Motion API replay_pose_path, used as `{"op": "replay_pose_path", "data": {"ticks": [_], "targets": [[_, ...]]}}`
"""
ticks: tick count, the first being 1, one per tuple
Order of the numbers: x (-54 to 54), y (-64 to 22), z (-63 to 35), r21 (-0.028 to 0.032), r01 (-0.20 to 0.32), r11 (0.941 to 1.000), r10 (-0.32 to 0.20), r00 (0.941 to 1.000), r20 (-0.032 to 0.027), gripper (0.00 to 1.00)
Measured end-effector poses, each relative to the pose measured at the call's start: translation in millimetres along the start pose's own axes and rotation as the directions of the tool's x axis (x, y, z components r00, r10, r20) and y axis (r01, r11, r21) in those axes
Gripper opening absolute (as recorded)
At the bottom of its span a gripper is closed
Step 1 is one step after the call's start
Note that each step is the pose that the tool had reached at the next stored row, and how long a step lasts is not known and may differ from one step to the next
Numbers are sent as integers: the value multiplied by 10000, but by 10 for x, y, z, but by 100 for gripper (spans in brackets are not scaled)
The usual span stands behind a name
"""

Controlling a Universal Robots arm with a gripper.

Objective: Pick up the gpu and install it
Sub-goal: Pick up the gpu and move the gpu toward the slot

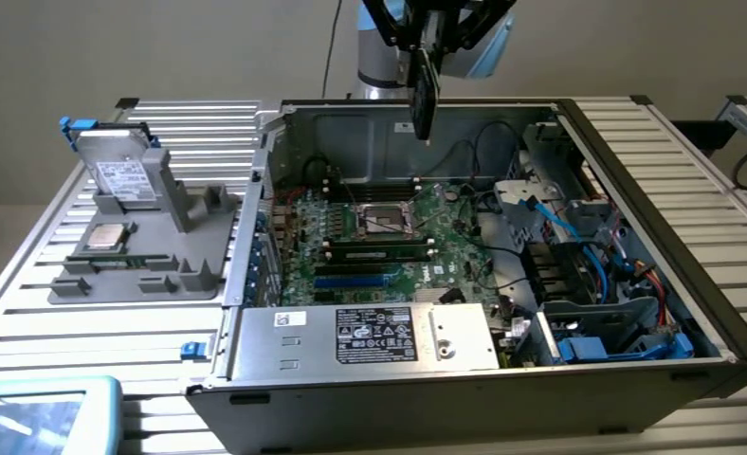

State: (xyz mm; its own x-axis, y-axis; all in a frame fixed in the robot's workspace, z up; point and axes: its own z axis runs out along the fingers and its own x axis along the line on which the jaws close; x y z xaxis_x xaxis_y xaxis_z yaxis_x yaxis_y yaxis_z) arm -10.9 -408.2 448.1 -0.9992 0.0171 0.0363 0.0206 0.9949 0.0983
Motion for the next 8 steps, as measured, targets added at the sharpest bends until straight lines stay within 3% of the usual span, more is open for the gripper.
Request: {"op": "replay_pose_path", "data": {"ticks": [8], "targets": [[-2,-6,61,-3,0,10000,0,10000,-3,27]]}}
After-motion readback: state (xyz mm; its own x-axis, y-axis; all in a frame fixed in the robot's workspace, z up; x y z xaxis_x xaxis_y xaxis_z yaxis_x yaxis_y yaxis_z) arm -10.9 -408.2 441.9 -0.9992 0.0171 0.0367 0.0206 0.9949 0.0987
